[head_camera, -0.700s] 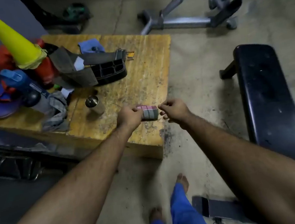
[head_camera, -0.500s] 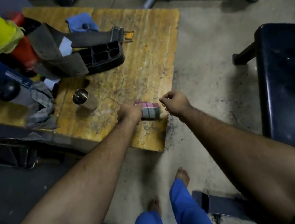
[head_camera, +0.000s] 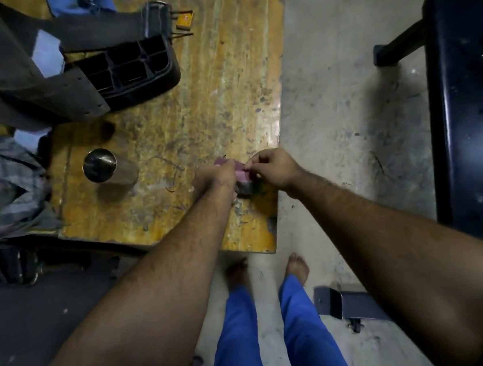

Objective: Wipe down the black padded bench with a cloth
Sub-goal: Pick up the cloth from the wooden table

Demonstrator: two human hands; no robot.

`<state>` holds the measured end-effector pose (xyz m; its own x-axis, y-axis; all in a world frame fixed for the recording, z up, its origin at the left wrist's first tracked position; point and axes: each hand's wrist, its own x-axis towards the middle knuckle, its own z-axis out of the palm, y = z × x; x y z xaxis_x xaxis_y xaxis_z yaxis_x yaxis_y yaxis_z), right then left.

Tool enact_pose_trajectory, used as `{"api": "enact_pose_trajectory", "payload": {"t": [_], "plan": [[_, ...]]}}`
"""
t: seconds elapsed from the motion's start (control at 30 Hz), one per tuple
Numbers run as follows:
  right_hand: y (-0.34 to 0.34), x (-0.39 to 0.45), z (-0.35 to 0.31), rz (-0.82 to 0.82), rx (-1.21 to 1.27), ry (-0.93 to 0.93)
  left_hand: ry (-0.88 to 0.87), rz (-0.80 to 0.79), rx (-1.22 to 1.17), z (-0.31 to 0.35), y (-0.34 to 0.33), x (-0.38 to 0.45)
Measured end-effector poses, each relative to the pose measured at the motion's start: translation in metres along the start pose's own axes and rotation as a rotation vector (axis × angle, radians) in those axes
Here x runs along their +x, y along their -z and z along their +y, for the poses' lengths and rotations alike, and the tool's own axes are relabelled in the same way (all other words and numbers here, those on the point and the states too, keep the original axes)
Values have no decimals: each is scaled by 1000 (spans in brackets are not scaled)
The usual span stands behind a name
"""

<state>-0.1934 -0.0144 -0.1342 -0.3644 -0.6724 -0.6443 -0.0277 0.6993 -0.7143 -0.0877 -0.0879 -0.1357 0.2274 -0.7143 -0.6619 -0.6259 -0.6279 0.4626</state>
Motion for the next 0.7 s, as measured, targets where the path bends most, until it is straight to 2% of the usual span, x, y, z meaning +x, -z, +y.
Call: {"api": "enact_pose_trajectory", "payload": {"t": [0.13, 0.3, 0.43, 0.53, 0.63, 0.7], "plan": [[-10, -26, -9, 78, 327, -103, -37, -128, -159, 0, 16, -8], [-17, -56, -24, 96, 549, -170, -145, -266, -235, 7, 40, -24], [-17, -76, -42, 79, 605, -102, -129, -426, -286, 23, 55, -45], [-9, -91, -53, 147, 565, -71, -197, -577, -270, 39, 62, -64], [9, -112, -57, 286, 531, -7, -316, -622, -201, 51, 59, -83], [24, -124, -48, 443, 561, 8, -365, -620, -137, 58, 52, -101]]}}
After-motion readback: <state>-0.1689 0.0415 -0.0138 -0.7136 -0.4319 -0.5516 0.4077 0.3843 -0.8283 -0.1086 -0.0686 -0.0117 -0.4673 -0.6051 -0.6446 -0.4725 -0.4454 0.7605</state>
